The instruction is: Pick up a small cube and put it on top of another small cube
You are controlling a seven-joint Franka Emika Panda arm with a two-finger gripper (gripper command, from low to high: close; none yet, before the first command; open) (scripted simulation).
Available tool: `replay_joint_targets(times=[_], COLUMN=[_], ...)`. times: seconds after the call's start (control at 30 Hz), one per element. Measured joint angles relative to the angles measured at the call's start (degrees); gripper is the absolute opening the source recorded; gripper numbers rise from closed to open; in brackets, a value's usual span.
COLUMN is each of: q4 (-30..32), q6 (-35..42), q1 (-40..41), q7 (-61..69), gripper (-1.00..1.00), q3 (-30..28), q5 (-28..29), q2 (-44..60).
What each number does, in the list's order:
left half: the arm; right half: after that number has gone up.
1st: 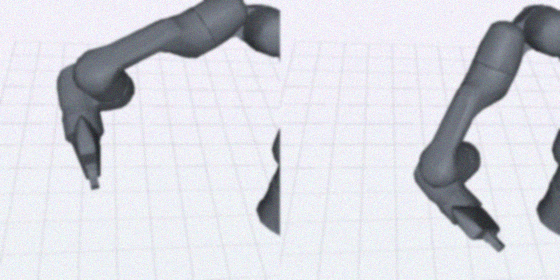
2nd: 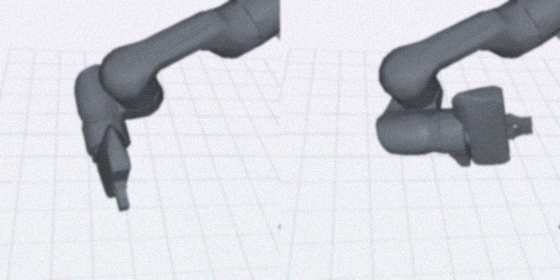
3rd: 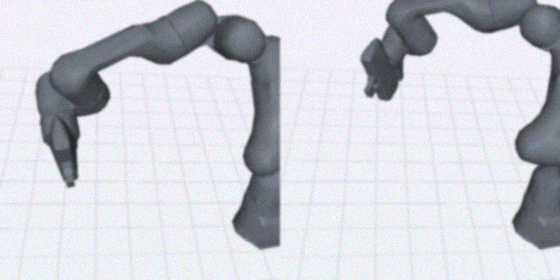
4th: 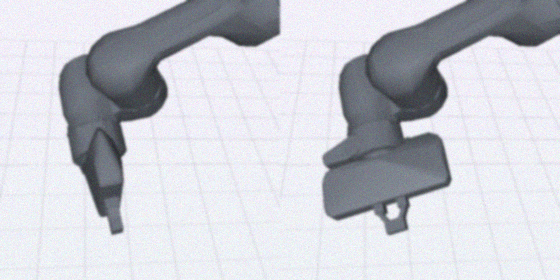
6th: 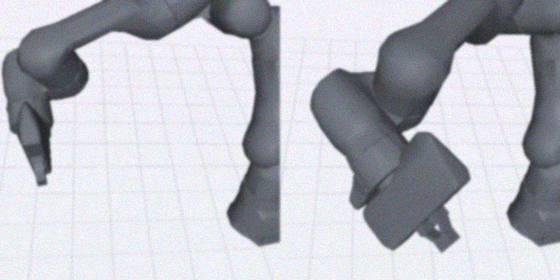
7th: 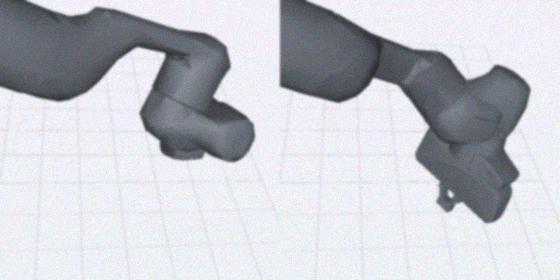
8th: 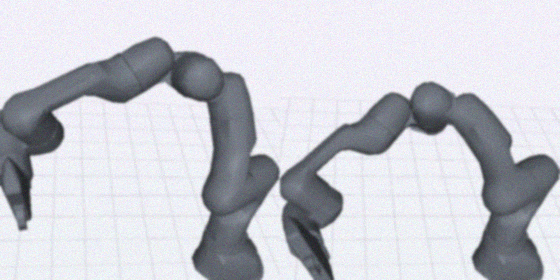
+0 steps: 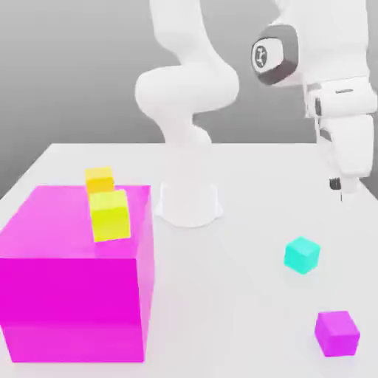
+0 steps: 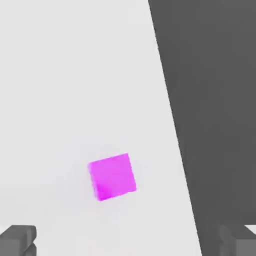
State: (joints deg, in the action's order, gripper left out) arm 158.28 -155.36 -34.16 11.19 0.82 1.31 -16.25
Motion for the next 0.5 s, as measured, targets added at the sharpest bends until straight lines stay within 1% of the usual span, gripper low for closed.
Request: replay_joint_targets(times=[0.3, 0.4, 0.5], q4=[9.86, 9.9, 8.96], q6=[-9.04, -13.61, -18.68], q1=[-11.09, -12.06, -13.06], q7=[23.05, 23.94, 22.84], gripper=[0.0, 0.0, 0.0], q3=[2.15, 2.31, 0.69], q5=[-1.84, -0.54, 1.29], q2=[11.3, 16.86, 23.0])
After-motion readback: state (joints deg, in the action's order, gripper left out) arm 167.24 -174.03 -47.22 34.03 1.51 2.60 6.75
